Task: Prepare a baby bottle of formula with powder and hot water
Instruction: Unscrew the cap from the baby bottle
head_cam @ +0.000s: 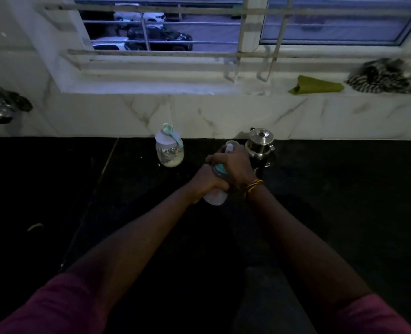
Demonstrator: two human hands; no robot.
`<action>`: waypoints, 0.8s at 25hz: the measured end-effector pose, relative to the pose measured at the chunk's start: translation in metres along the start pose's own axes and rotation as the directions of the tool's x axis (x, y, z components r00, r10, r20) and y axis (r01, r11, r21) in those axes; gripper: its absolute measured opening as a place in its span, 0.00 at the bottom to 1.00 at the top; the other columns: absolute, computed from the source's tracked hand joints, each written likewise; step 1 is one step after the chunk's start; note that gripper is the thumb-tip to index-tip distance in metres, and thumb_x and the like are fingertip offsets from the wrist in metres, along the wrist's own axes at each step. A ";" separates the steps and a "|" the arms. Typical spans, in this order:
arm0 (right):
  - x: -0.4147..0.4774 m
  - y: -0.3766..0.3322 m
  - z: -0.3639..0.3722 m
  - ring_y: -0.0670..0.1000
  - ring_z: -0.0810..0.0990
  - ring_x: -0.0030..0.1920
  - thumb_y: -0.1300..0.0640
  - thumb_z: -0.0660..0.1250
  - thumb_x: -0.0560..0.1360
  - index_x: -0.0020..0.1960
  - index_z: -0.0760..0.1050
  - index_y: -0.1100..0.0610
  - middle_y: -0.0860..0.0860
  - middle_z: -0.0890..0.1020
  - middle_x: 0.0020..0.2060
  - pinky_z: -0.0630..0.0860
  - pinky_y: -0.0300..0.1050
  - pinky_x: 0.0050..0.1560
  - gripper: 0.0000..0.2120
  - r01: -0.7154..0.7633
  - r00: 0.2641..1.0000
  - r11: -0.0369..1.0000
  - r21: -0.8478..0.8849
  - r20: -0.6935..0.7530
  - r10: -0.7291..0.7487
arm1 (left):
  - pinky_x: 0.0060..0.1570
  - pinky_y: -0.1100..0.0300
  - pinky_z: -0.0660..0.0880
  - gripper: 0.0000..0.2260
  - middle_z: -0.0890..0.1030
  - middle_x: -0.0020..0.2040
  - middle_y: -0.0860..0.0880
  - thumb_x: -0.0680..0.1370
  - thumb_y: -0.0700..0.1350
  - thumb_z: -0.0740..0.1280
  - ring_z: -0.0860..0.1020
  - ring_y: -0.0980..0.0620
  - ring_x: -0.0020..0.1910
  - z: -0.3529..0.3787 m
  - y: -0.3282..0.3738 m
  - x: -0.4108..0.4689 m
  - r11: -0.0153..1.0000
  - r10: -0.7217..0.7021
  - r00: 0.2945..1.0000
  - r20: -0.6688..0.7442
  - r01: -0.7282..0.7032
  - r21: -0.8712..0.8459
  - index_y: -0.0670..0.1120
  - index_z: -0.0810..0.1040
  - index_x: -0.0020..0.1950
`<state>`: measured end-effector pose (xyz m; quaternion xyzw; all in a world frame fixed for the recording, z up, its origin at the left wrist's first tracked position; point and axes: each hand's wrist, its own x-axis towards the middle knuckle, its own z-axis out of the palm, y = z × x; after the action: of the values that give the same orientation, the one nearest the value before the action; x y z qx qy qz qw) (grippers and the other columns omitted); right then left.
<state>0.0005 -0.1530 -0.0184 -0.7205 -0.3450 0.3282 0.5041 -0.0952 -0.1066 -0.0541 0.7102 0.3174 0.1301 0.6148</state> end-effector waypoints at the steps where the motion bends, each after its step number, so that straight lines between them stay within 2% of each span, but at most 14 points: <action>1: -0.002 -0.003 -0.003 0.59 0.78 0.40 0.65 0.70 0.66 0.37 0.75 0.69 0.65 0.79 0.37 0.76 0.50 0.42 0.07 0.061 0.998 0.997 0.037 0.007 -0.061 | 0.48 0.55 0.74 0.17 0.79 0.46 0.48 0.64 0.30 0.71 0.78 0.49 0.49 -0.002 0.003 0.000 1.000 0.018 0.998 0.054 -0.018 -0.009 0.47 0.76 0.47; 2: -0.005 -0.005 -0.005 0.61 0.79 0.40 0.68 0.69 0.65 0.36 0.75 0.71 0.69 0.79 0.37 0.77 0.52 0.42 0.06 0.112 0.993 0.991 0.074 0.017 -0.114 | 0.50 0.53 0.74 0.18 0.79 0.46 0.48 0.62 0.32 0.71 0.77 0.49 0.50 -0.004 0.006 0.000 1.000 0.024 0.995 0.094 -0.022 -0.021 0.48 0.76 0.47; 4: -0.011 -0.008 -0.008 0.63 0.80 0.39 0.72 0.66 0.65 0.31 0.74 0.68 0.67 0.80 0.34 0.78 0.54 0.44 0.05 0.148 0.985 0.977 0.155 0.068 -0.160 | 0.51 0.52 0.73 0.17 0.79 0.44 0.48 0.60 0.34 0.70 0.77 0.48 0.50 -0.007 0.011 -0.003 0.998 -0.003 0.983 0.186 0.015 -0.060 0.47 0.76 0.46; 7: -0.018 -0.007 -0.018 0.54 0.81 0.34 0.76 0.60 0.66 0.29 0.70 0.63 0.55 0.80 0.26 0.79 0.46 0.43 0.11 0.069 0.927 0.933 0.354 0.324 -0.192 | 0.50 0.56 0.74 0.17 0.82 0.41 0.49 0.61 0.32 0.66 0.79 0.51 0.46 -0.013 0.010 -0.006 0.963 -0.140 0.887 0.439 0.226 -0.150 0.43 0.76 0.47; 8: -0.019 -0.008 -0.021 0.54 0.81 0.34 0.75 0.60 0.66 0.29 0.70 0.63 0.55 0.80 0.25 0.79 0.43 0.44 0.11 0.032 0.906 0.928 0.371 0.381 -0.183 | 0.50 0.57 0.75 0.17 0.83 0.40 0.50 0.61 0.32 0.65 0.80 0.52 0.45 -0.012 0.010 -0.008 0.946 -0.160 0.860 0.484 0.274 -0.173 0.43 0.76 0.48; 9: -0.017 -0.010 -0.023 0.56 0.80 0.35 0.73 0.61 0.66 0.29 0.70 0.64 0.57 0.80 0.27 0.79 0.43 0.44 0.09 0.024 0.914 0.943 0.331 0.375 -0.155 | 0.50 0.57 0.75 0.16 0.82 0.41 0.50 0.62 0.32 0.66 0.80 0.52 0.45 -0.009 0.010 -0.009 0.949 -0.151 0.870 0.470 0.261 -0.177 0.43 0.76 0.49; 10: -0.015 -0.013 -0.022 0.58 0.79 0.37 0.69 0.65 0.65 0.30 0.71 0.65 0.61 0.80 0.29 0.78 0.44 0.43 0.06 0.042 0.952 0.977 0.208 0.288 -0.102 | 0.49 0.58 0.75 0.15 0.81 0.42 0.49 0.64 0.33 0.68 0.79 0.51 0.46 -0.003 0.012 -0.011 0.970 -0.121 0.917 0.380 0.191 -0.152 0.43 0.76 0.49; 11: -0.013 -0.014 -0.018 0.59 0.79 0.40 0.63 0.68 0.64 0.33 0.74 0.66 0.63 0.80 0.34 0.77 0.46 0.42 0.06 0.061 0.987 0.998 0.023 0.148 -0.064 | 0.46 0.61 0.75 0.15 0.80 0.43 0.49 0.66 0.34 0.70 0.79 0.51 0.46 0.004 0.016 -0.012 0.991 -0.081 0.971 0.227 0.103 -0.087 0.43 0.75 0.50; 12: -0.014 -0.015 -0.013 0.60 0.79 0.42 0.57 0.71 0.64 0.38 0.76 0.65 0.63 0.80 0.39 0.76 0.47 0.43 0.11 0.061 0.998 0.990 -0.130 0.006 -0.060 | 0.42 0.65 0.74 0.13 0.79 0.43 0.49 0.69 0.36 0.71 0.79 0.52 0.45 0.012 0.021 -0.011 0.999 -0.031 0.999 0.021 0.030 0.011 0.42 0.75 0.52; 13: -0.018 -0.016 -0.006 0.58 0.79 0.45 0.52 0.72 0.63 0.43 0.76 0.63 0.61 0.80 0.43 0.77 0.49 0.45 0.16 0.043 0.990 0.982 -0.185 -0.122 -0.067 | 0.36 0.70 0.72 0.10 0.80 0.43 0.48 0.73 0.38 0.69 0.78 0.56 0.41 0.020 0.024 -0.009 0.991 0.051 0.982 -0.184 -0.027 0.128 0.41 0.75 0.53; 14: -0.022 -0.019 0.000 0.57 0.79 0.46 0.48 0.72 0.62 0.45 0.75 0.61 0.58 0.80 0.45 0.78 0.50 0.47 0.19 0.026 0.976 0.990 -0.137 -0.211 -0.055 | 0.32 0.72 0.72 0.08 0.81 0.44 0.46 0.76 0.39 0.66 0.77 0.57 0.38 0.027 0.027 -0.009 0.976 0.132 0.933 -0.335 -0.062 0.210 0.40 0.75 0.54; 15: -0.024 -0.020 0.003 0.56 0.79 0.45 0.48 0.72 0.62 0.44 0.74 0.59 0.57 0.80 0.44 0.78 0.51 0.47 0.18 0.047 0.962 0.997 -0.066 -0.265 -0.063 | 0.31 0.72 0.71 0.08 0.81 0.46 0.43 0.77 0.40 0.64 0.77 0.56 0.38 0.031 0.027 -0.007 0.967 0.188 0.885 -0.426 -0.090 0.240 0.38 0.74 0.55; 17: -0.021 -0.022 0.003 0.56 0.78 0.42 0.54 0.71 0.63 0.35 0.70 0.55 0.54 0.78 0.36 0.77 0.51 0.45 0.10 0.094 0.943 0.996 -0.012 -0.319 -0.093 | 0.36 0.67 0.71 0.11 0.81 0.50 0.41 0.77 0.40 0.64 0.80 0.49 0.45 0.031 0.025 -0.002 0.958 0.222 0.844 -0.488 -0.096 0.269 0.38 0.73 0.58; 20: -0.022 -0.023 -0.001 0.61 0.76 0.43 0.59 0.70 0.64 0.30 0.65 0.52 0.50 0.71 0.30 0.75 0.55 0.45 0.14 0.166 0.937 0.984 -0.065 -0.299 -0.178 | 0.41 0.61 0.70 0.12 0.81 0.50 0.42 0.74 0.41 0.67 0.79 0.47 0.48 0.028 0.022 0.003 0.921 0.217 0.877 -0.429 -0.038 0.388 0.40 0.75 0.56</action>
<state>-0.0144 -0.1662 0.0061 -0.7391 -0.3311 0.1616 0.5639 -0.0702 -0.1276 -0.0392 0.7803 0.4254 0.2753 0.3666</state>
